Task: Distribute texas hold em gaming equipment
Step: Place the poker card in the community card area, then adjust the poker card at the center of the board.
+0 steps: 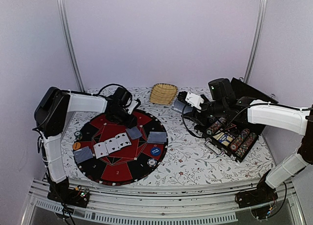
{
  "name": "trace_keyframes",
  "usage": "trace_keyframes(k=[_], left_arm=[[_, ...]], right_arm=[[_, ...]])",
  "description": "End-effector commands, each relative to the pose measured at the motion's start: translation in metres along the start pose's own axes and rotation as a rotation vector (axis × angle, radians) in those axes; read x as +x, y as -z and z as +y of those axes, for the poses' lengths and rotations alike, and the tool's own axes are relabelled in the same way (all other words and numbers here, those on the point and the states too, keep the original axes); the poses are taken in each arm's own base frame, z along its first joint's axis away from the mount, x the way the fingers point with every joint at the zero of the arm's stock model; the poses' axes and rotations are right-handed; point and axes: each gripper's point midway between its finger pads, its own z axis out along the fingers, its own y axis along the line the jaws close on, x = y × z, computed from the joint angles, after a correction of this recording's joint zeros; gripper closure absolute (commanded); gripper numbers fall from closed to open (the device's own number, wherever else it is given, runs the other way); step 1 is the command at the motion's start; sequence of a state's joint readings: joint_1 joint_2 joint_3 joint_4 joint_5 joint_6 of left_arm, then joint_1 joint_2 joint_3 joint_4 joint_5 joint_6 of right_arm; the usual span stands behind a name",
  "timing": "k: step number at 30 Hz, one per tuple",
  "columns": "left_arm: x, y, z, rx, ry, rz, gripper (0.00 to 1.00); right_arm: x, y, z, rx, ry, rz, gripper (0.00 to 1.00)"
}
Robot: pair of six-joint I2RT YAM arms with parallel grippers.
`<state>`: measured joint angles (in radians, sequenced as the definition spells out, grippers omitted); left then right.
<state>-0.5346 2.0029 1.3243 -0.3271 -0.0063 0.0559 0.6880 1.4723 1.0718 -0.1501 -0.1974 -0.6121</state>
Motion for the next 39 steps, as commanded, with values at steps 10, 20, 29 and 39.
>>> trace_keyframes(k=[10, 20, 29, 39], left_arm=[[-0.010, -0.018, -0.006, 0.059, 0.264, -0.066, 0.48], [0.030, -0.017, -0.022, -0.111, 0.222, 0.013, 0.51], [0.054, -0.010, -0.027, -0.171, 0.241, 0.038, 0.51], [0.025, -0.009, -0.034, -0.115, 0.310, -0.045, 0.47]], right_arm=[[-0.007, 0.006, 0.000, 0.002, -0.004, -0.030, 0.54], [-0.007, 0.006, 0.000, -0.001, -0.003, -0.032, 0.54], [-0.009, 0.007, 0.000, -0.002, 0.000, -0.036, 0.54], [-0.007, 0.007, 0.000, 0.001, -0.001, -0.028, 0.54]])
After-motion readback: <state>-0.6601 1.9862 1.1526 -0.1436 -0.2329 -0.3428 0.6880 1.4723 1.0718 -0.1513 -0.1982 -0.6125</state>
